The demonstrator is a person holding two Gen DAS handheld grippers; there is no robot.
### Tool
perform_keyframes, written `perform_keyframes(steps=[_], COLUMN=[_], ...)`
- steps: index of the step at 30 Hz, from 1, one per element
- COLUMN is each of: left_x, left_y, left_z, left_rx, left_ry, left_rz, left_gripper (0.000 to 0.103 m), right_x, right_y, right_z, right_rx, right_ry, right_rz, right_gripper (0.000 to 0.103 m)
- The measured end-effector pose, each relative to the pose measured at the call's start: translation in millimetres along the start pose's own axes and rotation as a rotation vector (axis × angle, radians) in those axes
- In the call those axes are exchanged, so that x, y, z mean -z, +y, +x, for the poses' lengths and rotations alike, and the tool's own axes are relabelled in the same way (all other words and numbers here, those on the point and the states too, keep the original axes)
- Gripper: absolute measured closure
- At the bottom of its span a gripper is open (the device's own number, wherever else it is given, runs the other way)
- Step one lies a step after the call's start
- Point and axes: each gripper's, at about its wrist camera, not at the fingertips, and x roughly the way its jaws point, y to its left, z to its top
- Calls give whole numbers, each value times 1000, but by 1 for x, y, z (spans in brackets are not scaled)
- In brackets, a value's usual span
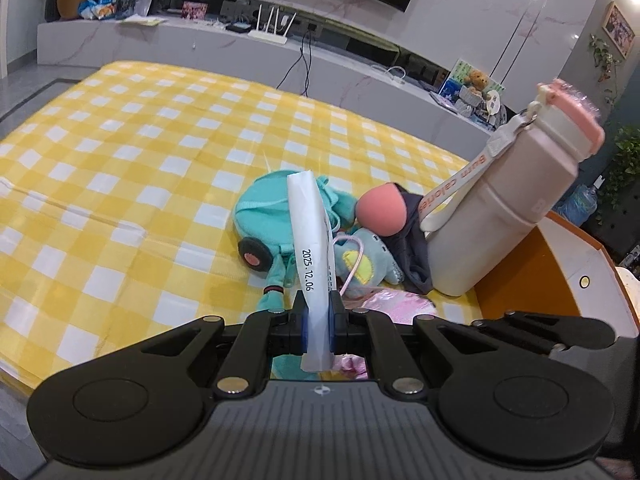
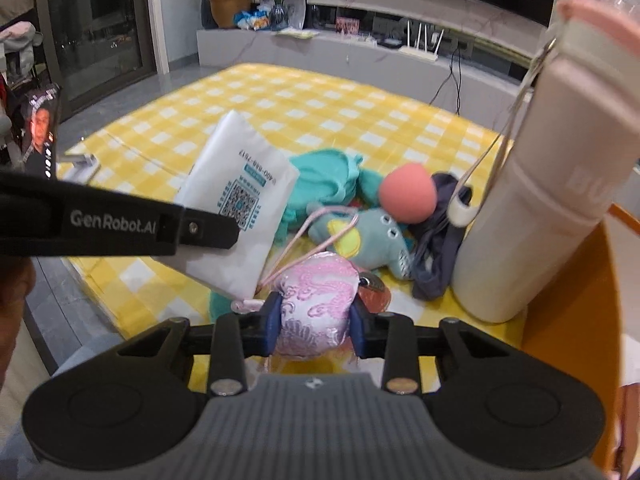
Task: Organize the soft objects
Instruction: 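Grasp the pink patterned pouch with the right tool while the left tool holds the bag, then carry the white bag and pink pouch over the white box with both tools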
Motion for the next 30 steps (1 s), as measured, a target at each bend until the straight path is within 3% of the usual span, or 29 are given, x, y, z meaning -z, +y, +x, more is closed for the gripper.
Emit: perform_keyframes(steps=[15, 30], left_x=[1, 8], left_y=[-35, -97], left_z=[-62, -99], left_rx=[22, 140], left_ry=[-107, -157], left_rz=[89, 243], left_gripper=[94, 93], right_x=[4, 34], right_y=[-21, -74], right_z=[-103, -199], right_rx=[-11, 139], right_ry=[-174, -348], right_rz=[100, 244], right_gripper=[69, 69])
